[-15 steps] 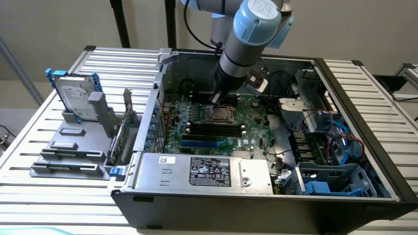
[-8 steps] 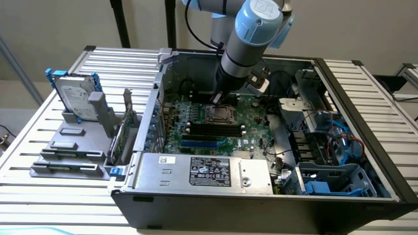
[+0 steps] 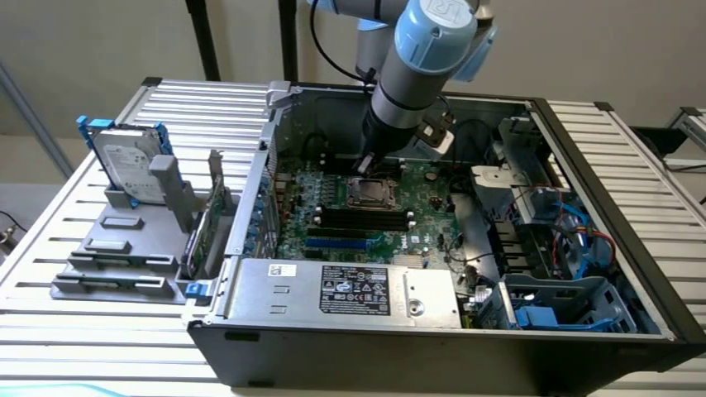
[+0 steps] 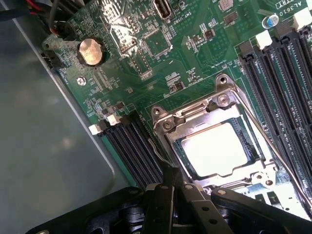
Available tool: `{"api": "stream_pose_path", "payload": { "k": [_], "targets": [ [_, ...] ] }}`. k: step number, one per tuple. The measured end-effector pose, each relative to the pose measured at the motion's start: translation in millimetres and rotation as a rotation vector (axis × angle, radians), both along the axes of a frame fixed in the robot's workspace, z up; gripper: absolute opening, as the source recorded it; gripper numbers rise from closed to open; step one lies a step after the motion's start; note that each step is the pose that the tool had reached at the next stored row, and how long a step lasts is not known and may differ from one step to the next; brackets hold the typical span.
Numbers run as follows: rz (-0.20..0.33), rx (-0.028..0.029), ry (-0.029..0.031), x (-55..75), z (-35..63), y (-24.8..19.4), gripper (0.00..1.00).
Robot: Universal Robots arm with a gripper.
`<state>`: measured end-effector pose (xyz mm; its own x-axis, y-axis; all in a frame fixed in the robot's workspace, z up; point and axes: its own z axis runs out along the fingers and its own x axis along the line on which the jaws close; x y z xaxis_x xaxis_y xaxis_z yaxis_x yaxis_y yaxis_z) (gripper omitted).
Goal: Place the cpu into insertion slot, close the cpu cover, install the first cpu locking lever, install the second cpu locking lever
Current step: 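Install the first cpu locking lever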
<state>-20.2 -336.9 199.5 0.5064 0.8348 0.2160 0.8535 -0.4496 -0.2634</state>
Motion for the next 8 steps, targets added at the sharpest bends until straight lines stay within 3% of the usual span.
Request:
{"api": "stream_pose_path", "payload": {
  "k": [4,8],
  "targets": [
    [0.0,0.0001,0.0001,-3.0,1.2,0.5,0.11],
    [0.0,0.0003,0.0,-4.7,1.9,4.4,0.11]
  ]
}}
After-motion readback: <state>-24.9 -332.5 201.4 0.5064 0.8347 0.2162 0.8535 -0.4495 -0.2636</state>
